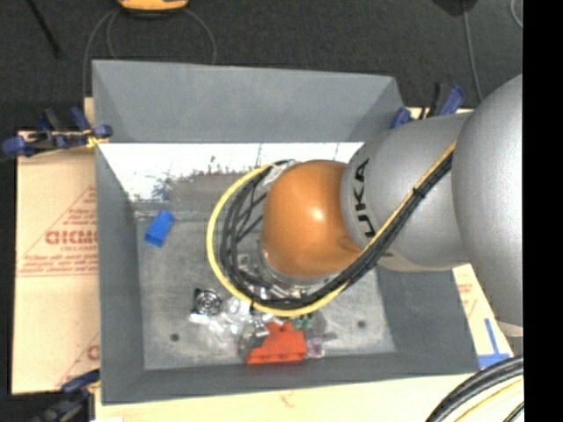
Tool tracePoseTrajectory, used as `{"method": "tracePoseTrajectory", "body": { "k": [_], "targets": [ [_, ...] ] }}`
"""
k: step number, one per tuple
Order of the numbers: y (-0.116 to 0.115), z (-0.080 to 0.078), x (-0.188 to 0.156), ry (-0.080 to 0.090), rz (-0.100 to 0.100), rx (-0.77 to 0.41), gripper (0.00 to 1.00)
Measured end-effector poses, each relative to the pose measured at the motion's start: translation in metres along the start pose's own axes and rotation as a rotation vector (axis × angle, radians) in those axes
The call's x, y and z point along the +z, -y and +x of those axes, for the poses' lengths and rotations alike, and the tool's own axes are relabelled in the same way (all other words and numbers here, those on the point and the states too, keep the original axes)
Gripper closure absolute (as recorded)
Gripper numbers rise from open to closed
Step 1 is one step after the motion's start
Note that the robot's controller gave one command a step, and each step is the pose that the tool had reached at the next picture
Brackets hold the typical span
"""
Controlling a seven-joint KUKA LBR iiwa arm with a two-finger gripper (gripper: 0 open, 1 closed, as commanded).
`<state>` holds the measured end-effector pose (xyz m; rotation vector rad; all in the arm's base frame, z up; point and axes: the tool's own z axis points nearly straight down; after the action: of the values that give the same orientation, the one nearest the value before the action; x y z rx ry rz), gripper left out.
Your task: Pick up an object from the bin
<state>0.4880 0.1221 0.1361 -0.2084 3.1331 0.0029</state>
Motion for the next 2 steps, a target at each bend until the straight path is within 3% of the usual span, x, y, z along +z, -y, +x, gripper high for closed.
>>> {"method": "tracePoseTrajectory", "body": {
  "k": [1,2],
  "targets": [
    [0.007,-0.022,0.049,-0.004,0.000,0.043,0.00],
    [-0.006,-0.024,0.060,0.002,0.006,-0.039,0.00]
  ]
}}
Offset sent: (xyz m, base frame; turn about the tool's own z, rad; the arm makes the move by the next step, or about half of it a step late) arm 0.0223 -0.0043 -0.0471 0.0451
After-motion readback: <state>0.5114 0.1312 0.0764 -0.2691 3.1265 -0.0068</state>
